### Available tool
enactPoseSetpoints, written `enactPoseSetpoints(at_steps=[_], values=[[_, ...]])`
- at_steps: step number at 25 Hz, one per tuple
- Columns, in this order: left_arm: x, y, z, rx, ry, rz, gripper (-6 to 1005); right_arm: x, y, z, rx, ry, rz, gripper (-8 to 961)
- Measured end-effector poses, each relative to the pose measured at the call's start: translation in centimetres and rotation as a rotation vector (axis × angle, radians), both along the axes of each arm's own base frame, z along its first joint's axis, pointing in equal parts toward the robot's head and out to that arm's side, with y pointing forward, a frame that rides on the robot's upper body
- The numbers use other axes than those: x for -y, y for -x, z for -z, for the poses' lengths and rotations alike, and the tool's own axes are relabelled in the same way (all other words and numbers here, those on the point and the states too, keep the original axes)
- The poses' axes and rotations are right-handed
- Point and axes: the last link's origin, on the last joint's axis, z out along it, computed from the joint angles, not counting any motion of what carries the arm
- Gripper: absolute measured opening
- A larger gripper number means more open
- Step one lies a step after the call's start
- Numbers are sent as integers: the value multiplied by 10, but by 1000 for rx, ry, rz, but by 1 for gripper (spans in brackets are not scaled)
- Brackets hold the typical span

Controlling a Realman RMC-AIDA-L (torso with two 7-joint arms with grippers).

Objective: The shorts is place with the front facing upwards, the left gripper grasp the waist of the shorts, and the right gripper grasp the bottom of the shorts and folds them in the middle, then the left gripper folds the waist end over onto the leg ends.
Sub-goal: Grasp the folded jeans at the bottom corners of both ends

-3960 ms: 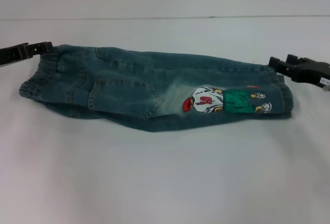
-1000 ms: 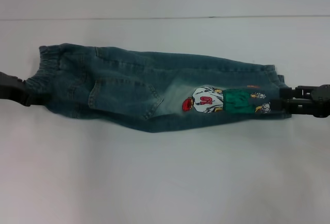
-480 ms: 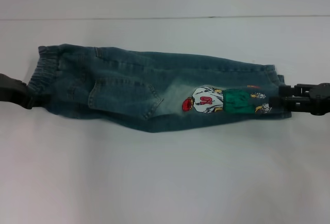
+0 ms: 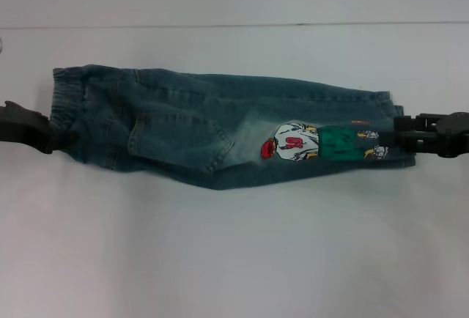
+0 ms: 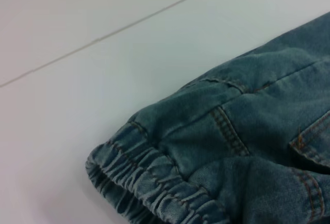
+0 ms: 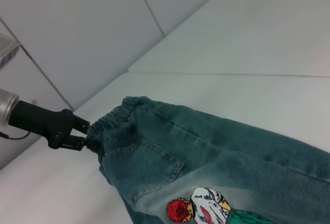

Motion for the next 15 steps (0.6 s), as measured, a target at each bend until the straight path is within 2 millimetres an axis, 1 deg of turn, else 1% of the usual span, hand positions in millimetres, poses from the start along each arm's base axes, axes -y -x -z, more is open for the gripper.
enactPoseSetpoints(at_steps=[7,15], values=[[-1,-3,2,-4,10,10,344,-2,0,0,6,-9,3,740],[0,-4,5,-6,26,16,268,-3,1,5,7,-16,1,739]])
